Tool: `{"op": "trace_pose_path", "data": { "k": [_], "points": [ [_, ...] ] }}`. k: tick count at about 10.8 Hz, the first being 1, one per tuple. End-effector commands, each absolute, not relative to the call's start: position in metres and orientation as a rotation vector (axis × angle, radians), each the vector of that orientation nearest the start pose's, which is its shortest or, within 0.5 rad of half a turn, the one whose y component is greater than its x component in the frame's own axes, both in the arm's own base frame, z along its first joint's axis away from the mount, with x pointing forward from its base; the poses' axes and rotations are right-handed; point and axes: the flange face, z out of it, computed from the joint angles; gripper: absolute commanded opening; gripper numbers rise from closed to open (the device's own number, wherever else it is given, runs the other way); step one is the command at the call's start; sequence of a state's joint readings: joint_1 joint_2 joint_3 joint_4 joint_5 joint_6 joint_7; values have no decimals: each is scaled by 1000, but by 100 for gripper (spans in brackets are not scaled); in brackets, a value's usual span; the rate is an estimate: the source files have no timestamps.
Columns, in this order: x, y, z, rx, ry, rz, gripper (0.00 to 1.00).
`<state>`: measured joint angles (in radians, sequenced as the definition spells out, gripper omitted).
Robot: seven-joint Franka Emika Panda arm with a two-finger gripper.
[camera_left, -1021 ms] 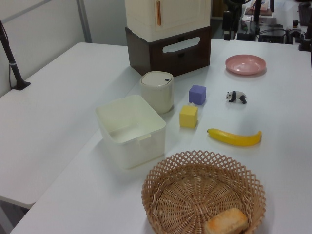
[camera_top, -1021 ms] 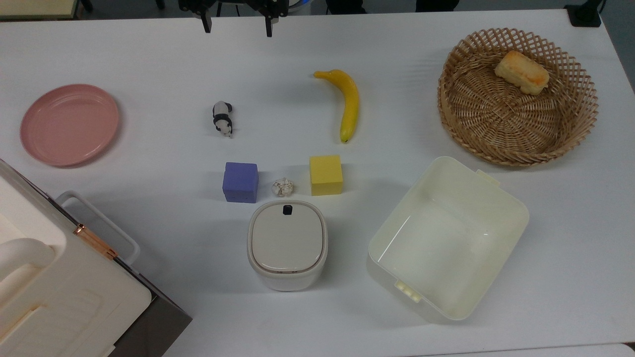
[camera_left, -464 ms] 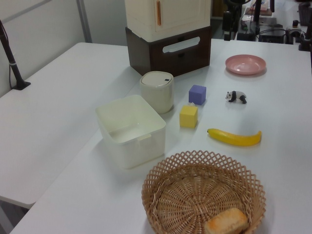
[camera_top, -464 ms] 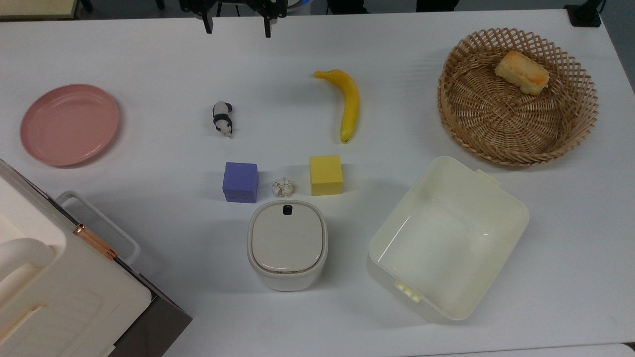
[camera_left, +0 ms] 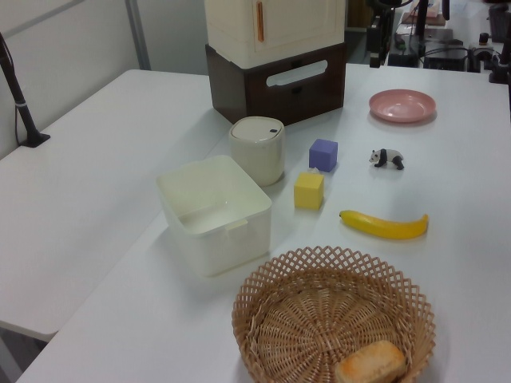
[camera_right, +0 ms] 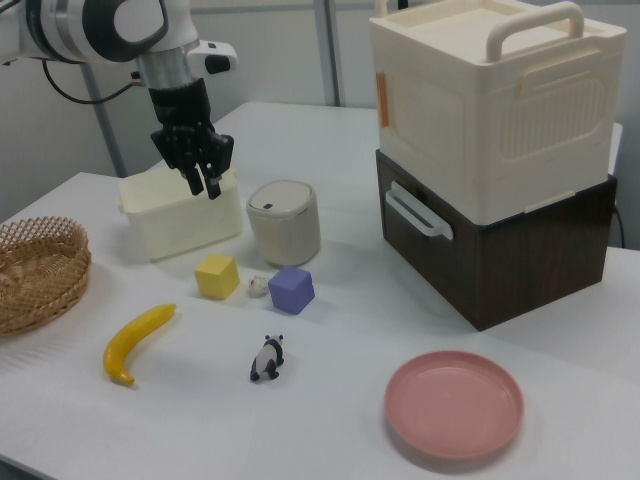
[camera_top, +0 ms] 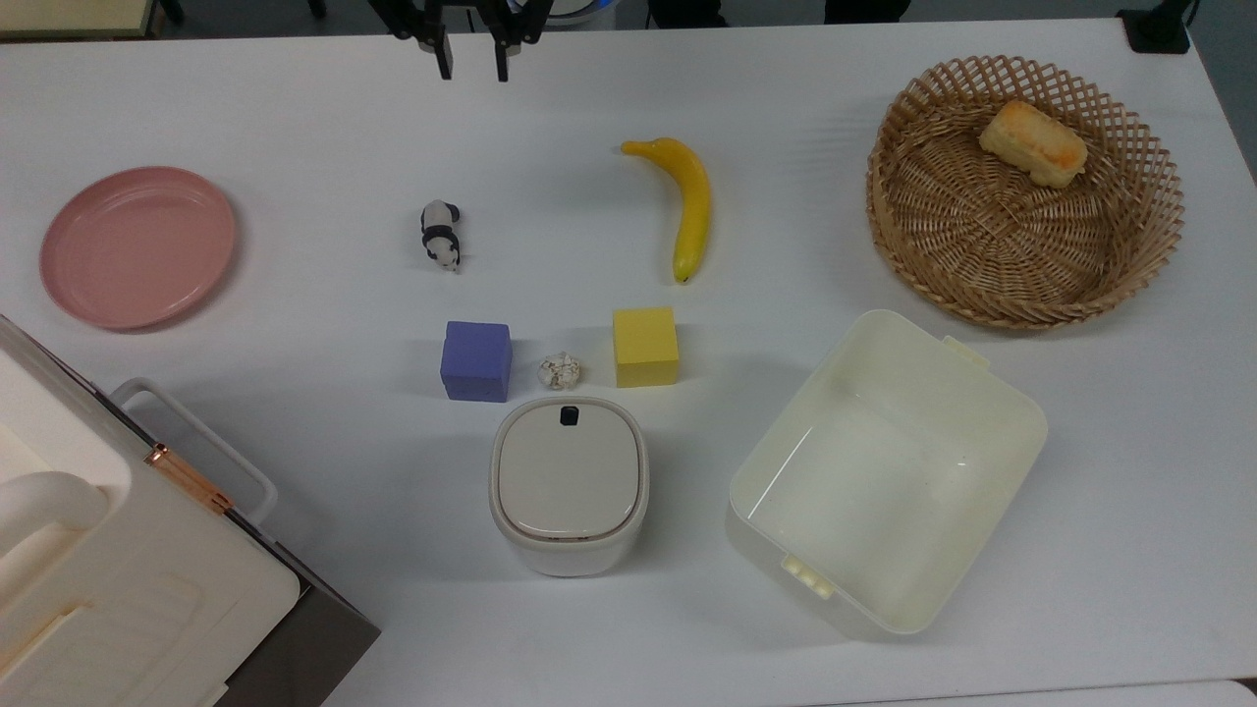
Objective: Open the trash can
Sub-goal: 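Move the gripper toward the small cream trash can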
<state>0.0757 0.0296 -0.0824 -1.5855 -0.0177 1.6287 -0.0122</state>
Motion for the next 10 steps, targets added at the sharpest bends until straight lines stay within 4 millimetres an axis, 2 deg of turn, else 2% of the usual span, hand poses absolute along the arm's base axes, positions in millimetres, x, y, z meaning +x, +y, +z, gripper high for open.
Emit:
{"op": "trace_pose_path", "data": {
  "k": [1, 5, 10],
  "points": [
    [567, -6, 607, -3148, -46, -39, 22],
    [569, -5, 605, -3147, -63, -36, 0],
    [570, -5, 605, -3145, -75, -36, 0]
  ]
}}
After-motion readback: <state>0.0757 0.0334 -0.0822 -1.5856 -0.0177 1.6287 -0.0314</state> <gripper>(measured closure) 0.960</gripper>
